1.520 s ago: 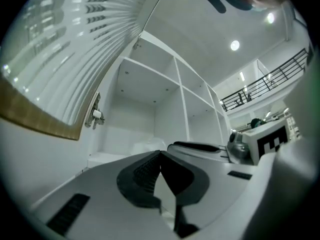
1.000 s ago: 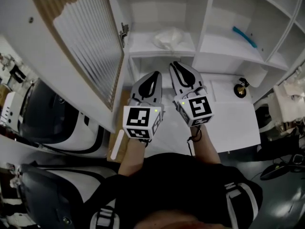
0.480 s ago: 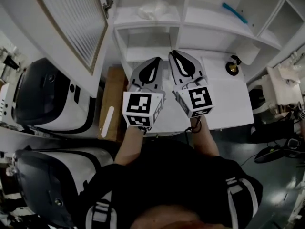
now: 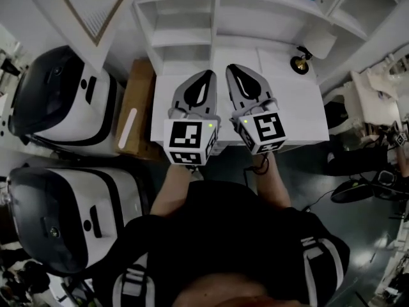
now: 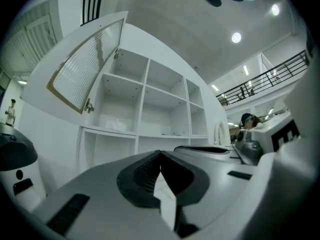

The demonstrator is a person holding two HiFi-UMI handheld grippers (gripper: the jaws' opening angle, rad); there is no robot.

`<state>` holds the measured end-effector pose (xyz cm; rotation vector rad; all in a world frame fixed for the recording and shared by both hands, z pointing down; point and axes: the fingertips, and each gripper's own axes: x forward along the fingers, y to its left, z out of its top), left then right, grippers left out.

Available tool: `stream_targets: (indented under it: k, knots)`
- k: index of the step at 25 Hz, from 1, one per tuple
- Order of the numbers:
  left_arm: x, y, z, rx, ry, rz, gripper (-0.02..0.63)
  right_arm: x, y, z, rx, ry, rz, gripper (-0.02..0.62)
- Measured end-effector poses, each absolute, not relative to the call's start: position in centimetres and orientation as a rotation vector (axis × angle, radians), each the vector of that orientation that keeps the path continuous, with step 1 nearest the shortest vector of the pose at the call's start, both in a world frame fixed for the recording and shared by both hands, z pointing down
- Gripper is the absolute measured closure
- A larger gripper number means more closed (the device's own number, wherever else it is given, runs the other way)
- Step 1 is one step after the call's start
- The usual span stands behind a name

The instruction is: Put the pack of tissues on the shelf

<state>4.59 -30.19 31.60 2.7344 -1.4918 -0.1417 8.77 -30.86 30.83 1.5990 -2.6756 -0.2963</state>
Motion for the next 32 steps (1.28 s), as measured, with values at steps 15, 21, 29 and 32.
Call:
stream_targets:
  k: [15, 21, 29, 32]
  knots:
    - [7.1, -17.4, 40.0, 2.640, -1.537, 0.019, 0.595, 13.0, -17.4, 39.9, 1.583, -2.708, 0.032, 0.572]
    - [8.0, -16.0, 41.0, 2.654, -1.502, 0.049, 0.595, 14.3, -15.4, 41.2, 1.630, -2.663, 0.074, 0.571]
    - [6.7, -15.4, 41.9, 2.636, -1.481, 0.069, 0.595, 12.9, -14.9, 41.7, 1.608, -2.661, 0.082, 0.571]
    - [6.3, -15.4, 42.5, 2.616, -1.479, 0.064, 0.595, 12.7, -14.7, 42.2, 1.600, -2.649, 0.091, 0.571]
